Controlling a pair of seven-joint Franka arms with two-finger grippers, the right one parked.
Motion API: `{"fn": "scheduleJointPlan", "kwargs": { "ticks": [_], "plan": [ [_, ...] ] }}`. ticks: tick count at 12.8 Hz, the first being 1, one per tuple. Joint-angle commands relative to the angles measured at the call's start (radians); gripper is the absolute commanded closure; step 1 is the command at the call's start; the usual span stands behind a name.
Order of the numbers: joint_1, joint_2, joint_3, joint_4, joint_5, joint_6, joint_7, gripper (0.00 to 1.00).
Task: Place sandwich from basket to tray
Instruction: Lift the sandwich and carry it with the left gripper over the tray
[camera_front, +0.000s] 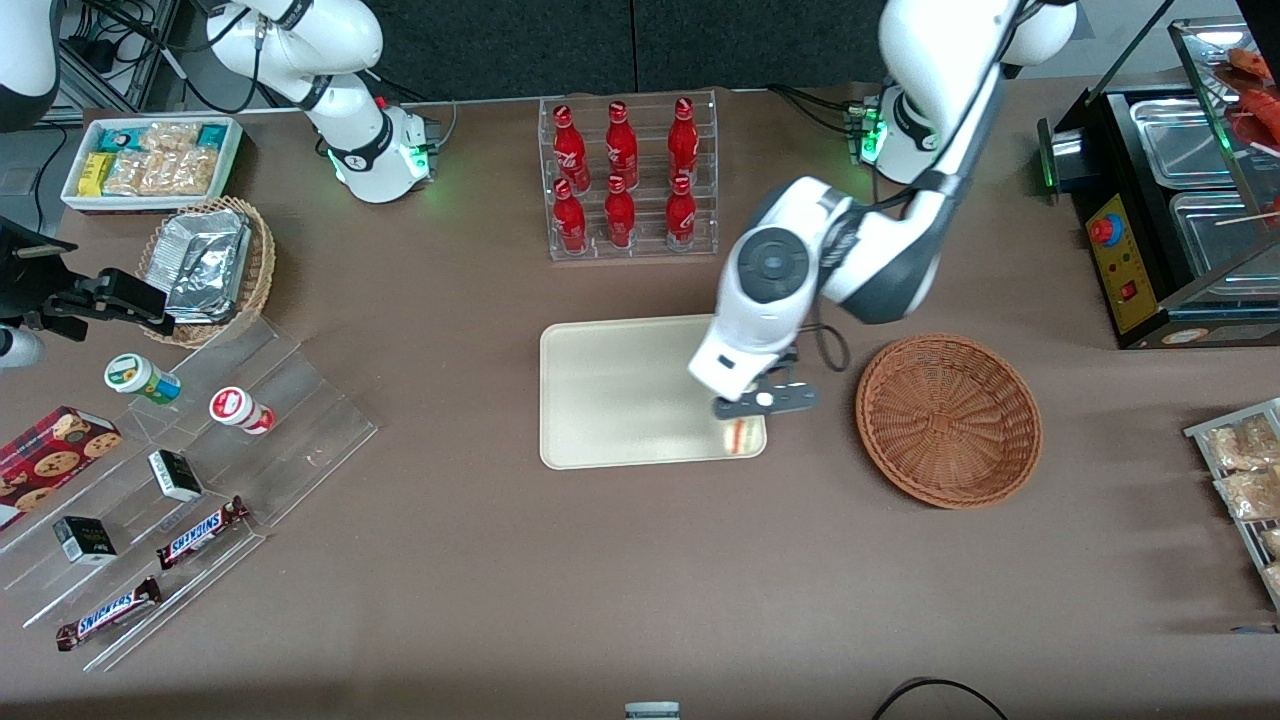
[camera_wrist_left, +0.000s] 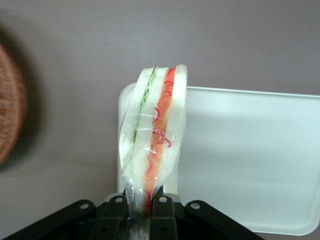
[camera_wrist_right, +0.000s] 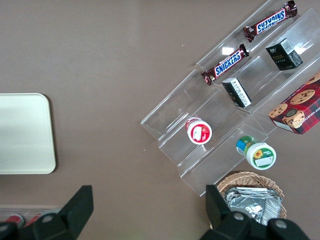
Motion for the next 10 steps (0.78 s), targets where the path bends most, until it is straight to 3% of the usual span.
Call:
{"fn": "scheduleJointPlan", "kwargs": {
  "ticks": [1, 10],
  "plan": [
    [-0.074, 0.100, 0.019, 0.117, 0.013, -0.021, -0.072, 1.00],
    [-0.178, 0.259, 0.019, 0.237, 0.079, -0.018, -0.184, 1.00]
  ]
}}
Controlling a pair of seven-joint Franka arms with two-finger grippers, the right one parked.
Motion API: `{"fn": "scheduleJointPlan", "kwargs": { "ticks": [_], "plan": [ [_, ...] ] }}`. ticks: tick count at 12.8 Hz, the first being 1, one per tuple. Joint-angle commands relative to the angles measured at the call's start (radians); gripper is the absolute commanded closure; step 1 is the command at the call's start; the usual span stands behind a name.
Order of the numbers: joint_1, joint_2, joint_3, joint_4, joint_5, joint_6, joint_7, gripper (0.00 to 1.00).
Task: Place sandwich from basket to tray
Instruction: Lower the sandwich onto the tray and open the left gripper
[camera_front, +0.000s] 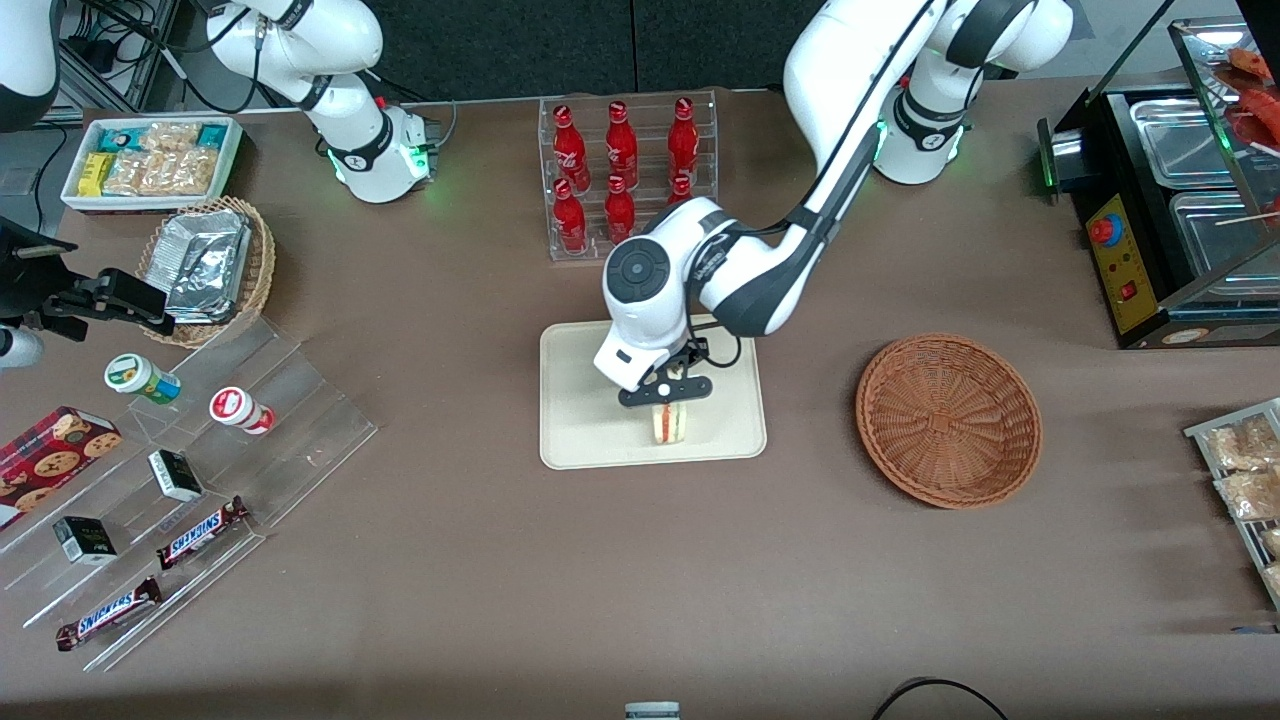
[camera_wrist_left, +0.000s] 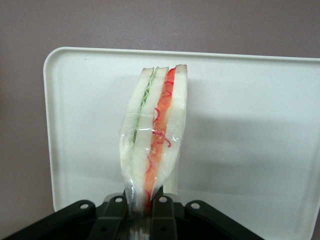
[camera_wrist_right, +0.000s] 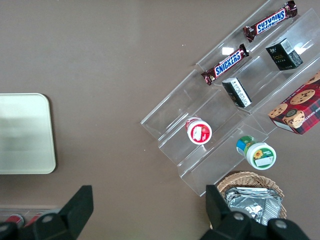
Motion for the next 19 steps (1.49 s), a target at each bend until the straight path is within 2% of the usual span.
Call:
{"fn": "scheduleJointPlan", "kwargs": {
  "ticks": [1, 10, 12, 19],
  "plan": [
    [-0.035, 0.055, 0.016, 0.069, 0.024, -0.018, -0.032, 1.00],
    [-0.070, 0.088, 0.016, 0.061, 0.021, -0.013, -0.032, 1.00],
    [-0.069, 0.091, 0.016, 0.060, 0.022, -0.010, -0.028, 0.00],
    [-0.058, 0.054, 0.022, 0.067, 0.027, -0.019, -0.031, 0.00]
  ]
}}
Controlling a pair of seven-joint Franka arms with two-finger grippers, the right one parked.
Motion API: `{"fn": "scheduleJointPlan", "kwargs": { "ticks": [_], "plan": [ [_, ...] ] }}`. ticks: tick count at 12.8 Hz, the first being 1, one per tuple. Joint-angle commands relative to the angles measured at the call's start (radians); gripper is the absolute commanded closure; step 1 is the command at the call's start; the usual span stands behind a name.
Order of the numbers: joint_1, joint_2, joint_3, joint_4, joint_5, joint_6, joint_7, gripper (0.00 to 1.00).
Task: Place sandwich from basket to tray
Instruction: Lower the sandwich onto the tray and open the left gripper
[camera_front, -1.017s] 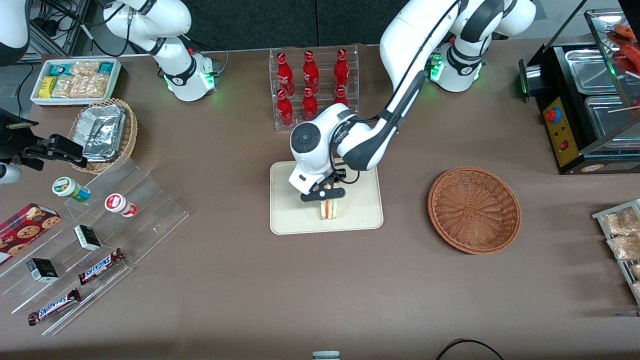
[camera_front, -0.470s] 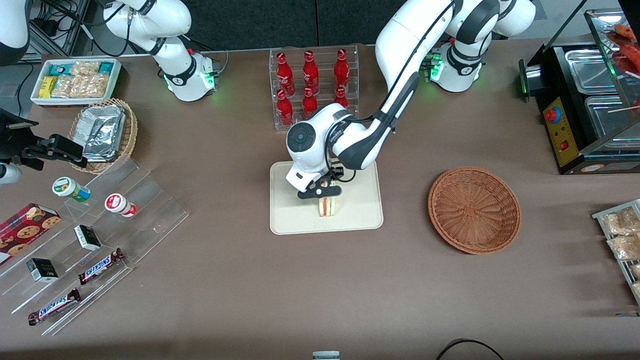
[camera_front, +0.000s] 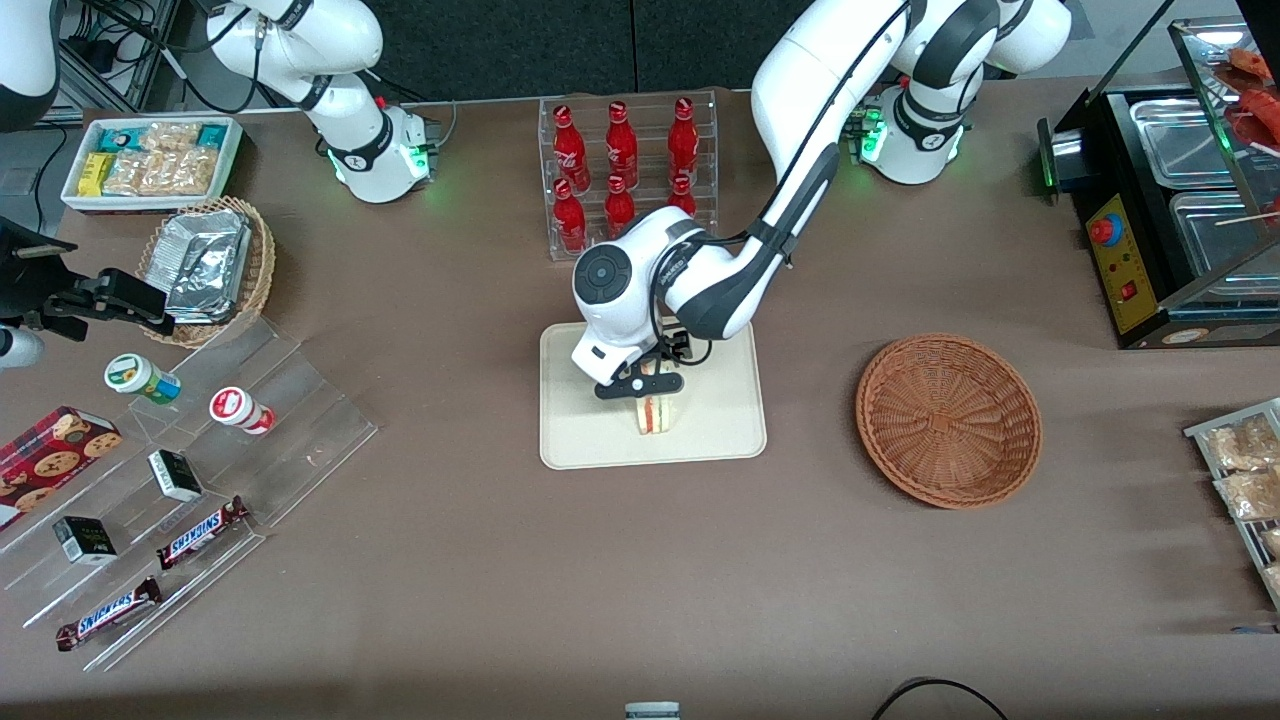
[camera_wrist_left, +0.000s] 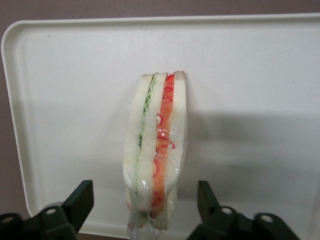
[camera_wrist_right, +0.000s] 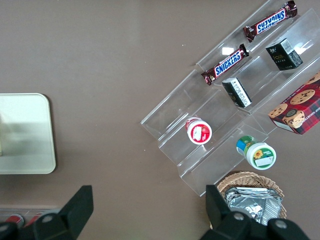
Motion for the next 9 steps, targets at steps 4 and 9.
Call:
{"fn": "scheduleJointPlan", "kwargs": {
  "ticks": [4, 9],
  "plan": [
    [0.077, -0.100, 0.013, -0.003, 0.013, -0.044, 0.002, 0.00],
    [0.232, -0.255, 0.010, -0.159, -0.010, -0.050, 0.190, 0.00]
  ]
}}
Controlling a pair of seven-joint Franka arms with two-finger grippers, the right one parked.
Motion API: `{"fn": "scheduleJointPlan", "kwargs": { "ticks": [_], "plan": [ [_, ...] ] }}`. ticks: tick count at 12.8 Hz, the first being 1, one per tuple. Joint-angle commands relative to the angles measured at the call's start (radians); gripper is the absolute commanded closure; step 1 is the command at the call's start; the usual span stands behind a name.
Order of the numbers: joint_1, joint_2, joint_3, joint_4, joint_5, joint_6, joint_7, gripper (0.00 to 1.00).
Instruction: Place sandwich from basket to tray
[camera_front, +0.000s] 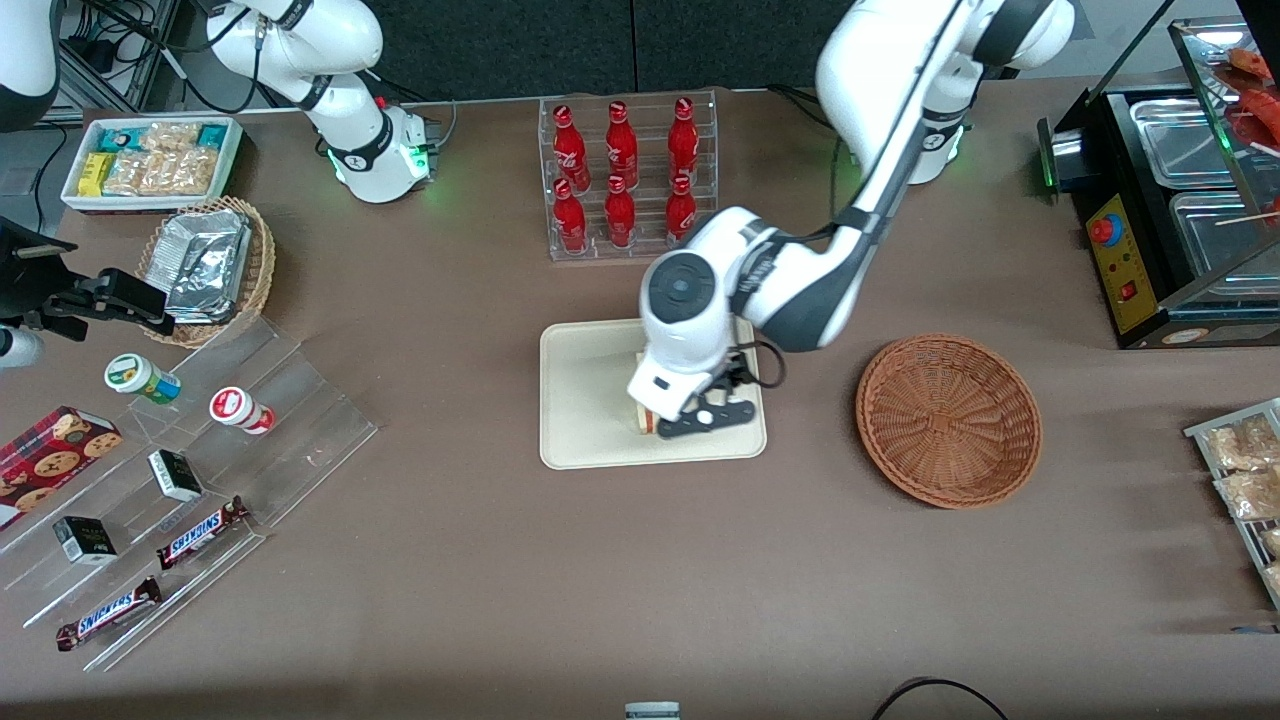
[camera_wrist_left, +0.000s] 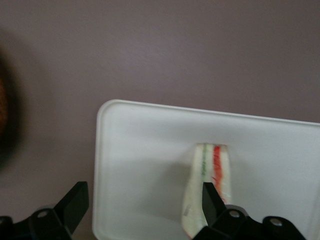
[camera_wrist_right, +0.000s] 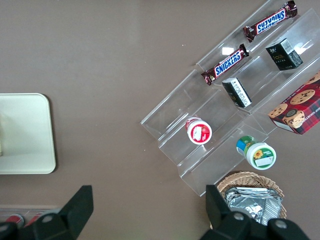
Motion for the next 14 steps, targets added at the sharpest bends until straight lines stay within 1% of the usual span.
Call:
{"fn": "scheduleJointPlan", "kwargs": {
  "ticks": [1, 2, 4, 7, 8, 9, 11, 12, 14],
  "plan": [
    [0.097, -0.132, -0.010, -0.143, -0.043, 0.002, 0.142, 0.00],
    [0.130, -0.158, -0.010, -0.168, -0.061, -0.002, 0.200, 0.00],
    [0.202, -0.209, -0.010, -0.228, -0.063, -0.005, 0.290, 0.00],
    [0.285, -0.280, -0.010, -0.301, -0.101, -0.005, 0.420, 0.00],
    [0.318, -0.300, -0.010, -0.318, -0.103, -0.015, 0.458, 0.00],
    [0.340, -0.321, -0.010, -0.320, -0.104, -0.046, 0.487, 0.00],
    [0.381, -0.362, -0.008, -0.323, -0.147, -0.080, 0.543, 0.00],
    [0.418, -0.393, -0.010, -0.323, -0.153, -0.115, 0.570, 0.00],
    [0.470, -0.457, -0.010, -0.308, -0.152, -0.237, 0.635, 0.00]
  ]
}}
